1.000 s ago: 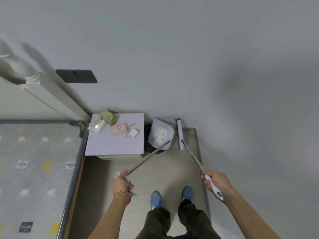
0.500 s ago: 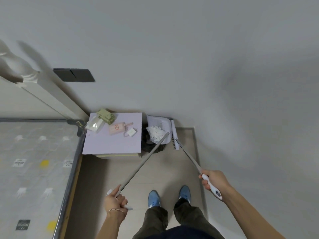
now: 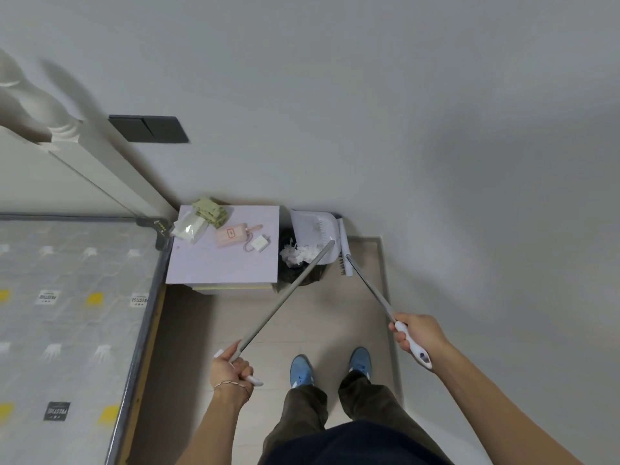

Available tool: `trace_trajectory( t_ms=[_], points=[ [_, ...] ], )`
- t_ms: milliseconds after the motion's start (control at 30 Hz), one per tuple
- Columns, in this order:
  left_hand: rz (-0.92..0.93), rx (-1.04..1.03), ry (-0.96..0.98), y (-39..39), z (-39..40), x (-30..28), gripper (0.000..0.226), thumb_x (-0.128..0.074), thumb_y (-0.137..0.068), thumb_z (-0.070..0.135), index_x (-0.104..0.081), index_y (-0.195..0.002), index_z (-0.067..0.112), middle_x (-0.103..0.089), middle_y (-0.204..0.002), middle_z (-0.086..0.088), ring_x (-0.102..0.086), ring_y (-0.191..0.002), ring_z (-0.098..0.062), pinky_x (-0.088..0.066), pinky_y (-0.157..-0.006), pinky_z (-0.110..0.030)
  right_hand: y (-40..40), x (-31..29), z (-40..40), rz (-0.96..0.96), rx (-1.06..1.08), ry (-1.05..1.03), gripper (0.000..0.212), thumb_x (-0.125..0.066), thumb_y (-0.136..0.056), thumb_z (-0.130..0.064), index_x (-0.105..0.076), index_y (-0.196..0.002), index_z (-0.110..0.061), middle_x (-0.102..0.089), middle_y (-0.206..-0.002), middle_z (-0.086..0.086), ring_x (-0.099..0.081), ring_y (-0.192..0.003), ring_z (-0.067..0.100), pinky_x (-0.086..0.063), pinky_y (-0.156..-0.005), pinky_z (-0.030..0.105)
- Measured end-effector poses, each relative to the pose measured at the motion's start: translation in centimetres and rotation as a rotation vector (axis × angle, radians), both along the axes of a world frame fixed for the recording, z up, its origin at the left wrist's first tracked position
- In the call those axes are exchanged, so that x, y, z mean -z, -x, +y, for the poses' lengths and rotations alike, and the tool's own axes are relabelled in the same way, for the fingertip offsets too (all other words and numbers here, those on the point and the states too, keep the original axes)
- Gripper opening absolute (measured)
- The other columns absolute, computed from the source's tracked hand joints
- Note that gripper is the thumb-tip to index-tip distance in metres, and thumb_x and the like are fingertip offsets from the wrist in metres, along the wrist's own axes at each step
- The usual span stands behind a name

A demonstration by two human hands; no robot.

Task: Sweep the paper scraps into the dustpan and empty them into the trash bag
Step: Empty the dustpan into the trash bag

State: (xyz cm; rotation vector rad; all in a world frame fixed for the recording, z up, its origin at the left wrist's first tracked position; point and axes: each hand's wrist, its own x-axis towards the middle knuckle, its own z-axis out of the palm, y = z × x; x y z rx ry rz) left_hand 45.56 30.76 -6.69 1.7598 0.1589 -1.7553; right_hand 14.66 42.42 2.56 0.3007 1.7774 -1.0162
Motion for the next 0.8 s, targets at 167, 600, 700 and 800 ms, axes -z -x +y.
trace_trajectory(
  t_ms=[167, 600, 700, 800],
  points=[
    [-0.029, 0.025, -0.008, 0.4, -0.3, -0.4, 0.024, -0.043, -0.092, 0.017, -0.058, -0.11, 0.013, -0.023, -0.034, 0.008, -0.017, -0.025, -0.007, -0.019, -0.035, -0.011, -0.1, 0.6, -0.4, -0.035, 0.05, 0.031, 0.017, -0.048, -0.097, -0.004, -0.056, -0.083, 0.003, -0.049, -0.07, 0.015, -0.037, -0.027, 0.006, -0.028, -0.029, 0.014],
    [-0.051, 0.04, -0.046, 0.7, -1.0, -1.8, 0.024, -0.042, -0.089, 0.021, -0.061, -0.075, 0.016, -0.023, -0.034, 0.008, -0.017, -0.026, -0.008, -0.016, -0.037, -0.013, 0.1, 1.1, -0.5, -0.06, 0.046, 0.045, 0.019, -0.045, -0.098, -0.004, -0.053, -0.081, 0.0, -0.047, -0.069, 0.013, -0.038, -0.025, 0.006, -0.03, -0.028, 0.014],
    [-0.038, 0.026, -0.052, 0.1, -0.8, -1.7, 0.023, -0.041, -0.088, 0.021, -0.06, -0.077, 0.015, -0.021, -0.033, 0.008, -0.016, -0.025, -0.008, -0.016, -0.034, -0.011, -0.2, 1.0, -0.3, -0.057, 0.033, 0.037, 0.019, -0.045, -0.098, -0.005, -0.054, -0.082, -0.001, -0.046, -0.067, 0.012, -0.037, -0.025, 0.006, -0.03, -0.028, 0.013],
    [-0.034, 0.038, -0.062, -0.3, -0.7, -1.8, 0.024, -0.04, -0.089, 0.023, -0.06, -0.076, 0.016, -0.021, -0.033, 0.008, -0.017, -0.025, -0.007, -0.019, -0.035, -0.01, -0.4, 1.0, -0.3, -0.065, 0.038, 0.037, 0.021, -0.045, -0.098, -0.005, -0.053, -0.079, -0.002, -0.046, -0.066, 0.012, -0.037, -0.024, 0.006, -0.029, -0.028, 0.013]
  ],
)
